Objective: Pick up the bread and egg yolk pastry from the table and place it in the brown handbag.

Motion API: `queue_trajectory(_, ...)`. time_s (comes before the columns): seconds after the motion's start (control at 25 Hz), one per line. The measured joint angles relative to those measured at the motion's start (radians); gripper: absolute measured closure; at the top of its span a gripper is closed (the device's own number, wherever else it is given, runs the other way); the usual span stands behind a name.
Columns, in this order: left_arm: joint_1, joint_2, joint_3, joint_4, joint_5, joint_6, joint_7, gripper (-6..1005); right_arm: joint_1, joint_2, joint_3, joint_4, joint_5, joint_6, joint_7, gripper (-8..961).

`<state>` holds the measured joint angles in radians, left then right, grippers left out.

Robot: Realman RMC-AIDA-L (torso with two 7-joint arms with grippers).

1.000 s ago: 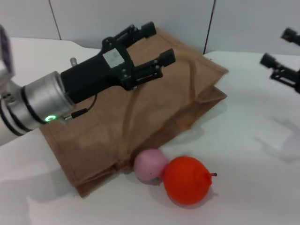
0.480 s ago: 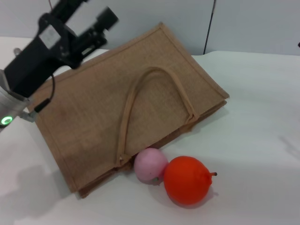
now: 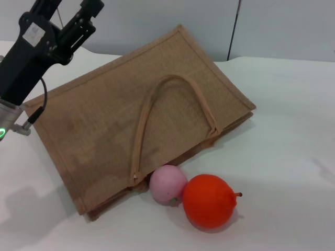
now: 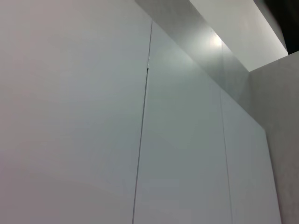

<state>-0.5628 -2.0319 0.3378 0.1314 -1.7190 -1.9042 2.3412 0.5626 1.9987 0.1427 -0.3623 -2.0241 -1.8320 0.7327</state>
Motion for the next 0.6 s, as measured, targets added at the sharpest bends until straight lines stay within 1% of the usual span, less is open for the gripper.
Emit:
queue_trajectory(0.16, 0.001, 0.000, 0.001, -0.007, 0.000, 0.001, 0.016, 137, -0.001, 0.000, 0.000, 0.000, 0.001, -0.008, 0.000, 92)
queue_trajectory(0.36, 0.001, -0.001, -0.001, -0.059, -0.010, 0.005, 0.081, 138, -0.004, 0.000, 0.000, -0.003, 0.001, -0.031, -0.001, 92)
queue_trajectory(0.6, -0.009, -0.003, -0.002, -0.117, -0.012, 0.050, 0.157, 138, -0.003, 0.000, -0.002, 0.003, -0.002, -0.035, -0.001, 92)
